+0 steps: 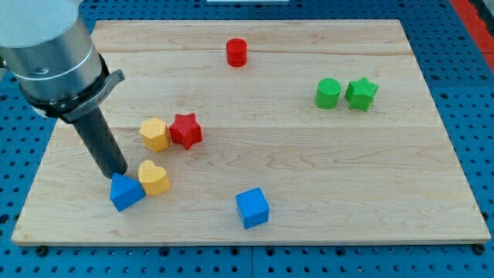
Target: Move the blue triangle to the bottom of the yellow heart
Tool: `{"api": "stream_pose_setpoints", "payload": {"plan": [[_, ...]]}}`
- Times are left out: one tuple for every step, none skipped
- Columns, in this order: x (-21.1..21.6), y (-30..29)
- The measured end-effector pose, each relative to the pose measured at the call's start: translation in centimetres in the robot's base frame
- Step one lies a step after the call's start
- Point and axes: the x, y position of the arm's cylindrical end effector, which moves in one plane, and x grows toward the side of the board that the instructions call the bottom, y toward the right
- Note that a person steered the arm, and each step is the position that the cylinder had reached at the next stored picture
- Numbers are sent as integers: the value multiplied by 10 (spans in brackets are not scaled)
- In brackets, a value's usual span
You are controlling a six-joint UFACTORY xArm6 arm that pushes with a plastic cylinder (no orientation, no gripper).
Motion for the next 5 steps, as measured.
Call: {"api": "stream_pose_setpoints", "payload": {"plan": [[0, 1], [6, 3], [7, 10], [18, 11], [20, 4]]}}
